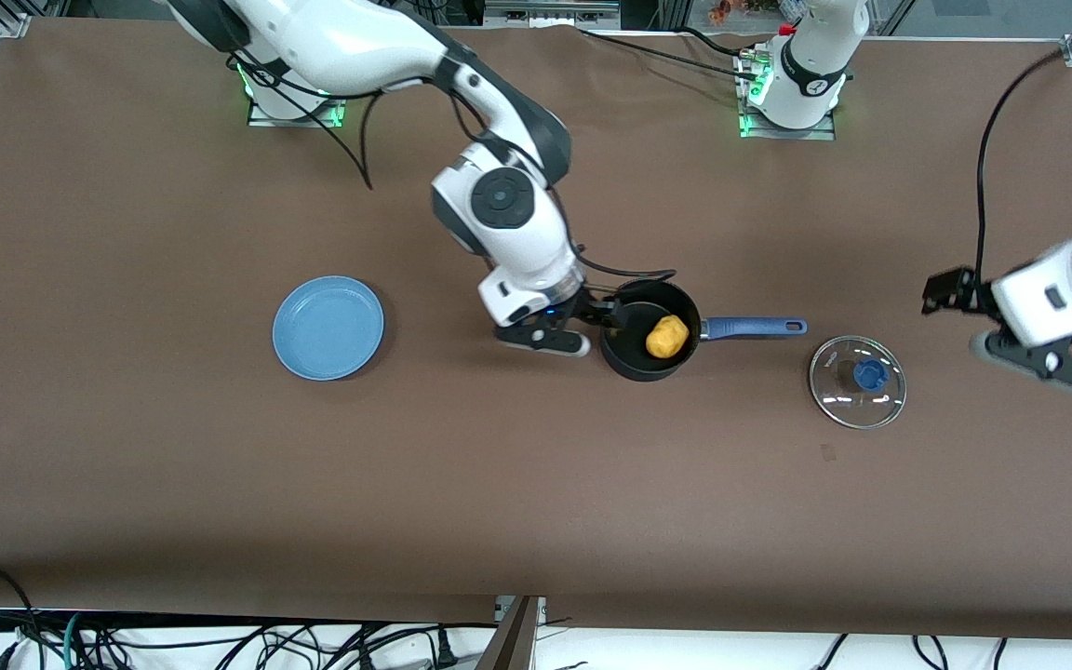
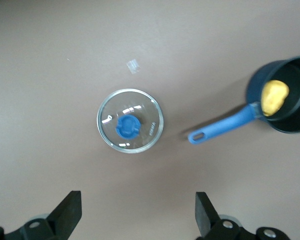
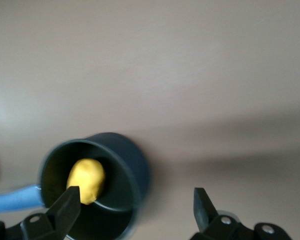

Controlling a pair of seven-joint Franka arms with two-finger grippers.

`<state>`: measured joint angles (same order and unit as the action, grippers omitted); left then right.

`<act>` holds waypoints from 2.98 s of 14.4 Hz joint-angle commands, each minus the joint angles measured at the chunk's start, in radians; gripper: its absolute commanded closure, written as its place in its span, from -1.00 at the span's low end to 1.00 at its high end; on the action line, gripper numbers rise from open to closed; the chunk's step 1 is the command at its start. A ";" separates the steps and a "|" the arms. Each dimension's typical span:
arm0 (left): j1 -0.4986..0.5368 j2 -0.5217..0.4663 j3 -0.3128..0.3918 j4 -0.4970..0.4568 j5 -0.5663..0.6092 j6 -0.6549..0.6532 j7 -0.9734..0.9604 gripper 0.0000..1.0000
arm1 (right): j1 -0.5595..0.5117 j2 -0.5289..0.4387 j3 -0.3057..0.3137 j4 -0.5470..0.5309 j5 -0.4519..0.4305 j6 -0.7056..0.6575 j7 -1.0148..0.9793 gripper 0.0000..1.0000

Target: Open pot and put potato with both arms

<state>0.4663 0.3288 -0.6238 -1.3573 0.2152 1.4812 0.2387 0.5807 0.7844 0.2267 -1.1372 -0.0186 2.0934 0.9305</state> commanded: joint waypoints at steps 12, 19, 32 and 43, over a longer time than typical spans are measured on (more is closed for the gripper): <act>-0.452 -0.359 0.527 -0.418 -0.186 0.189 -0.197 -1.00 | -0.476 -0.430 -0.041 -0.160 -0.014 -0.723 -0.803 -1.00; -0.448 -0.347 0.519 -0.321 -0.188 0.156 -0.233 -1.00 | -0.502 -0.658 -0.156 -0.315 -0.004 -0.736 -0.874 -1.00; -0.420 -0.297 0.518 -0.226 -0.178 0.163 -0.200 -1.00 | -0.478 -0.780 -0.239 -0.383 -0.015 -0.720 -0.944 -1.00; -0.416 -0.277 0.519 -0.194 -0.186 0.156 -0.202 -1.00 | -0.489 -0.723 -0.241 -0.322 -0.018 -0.725 -0.947 -1.00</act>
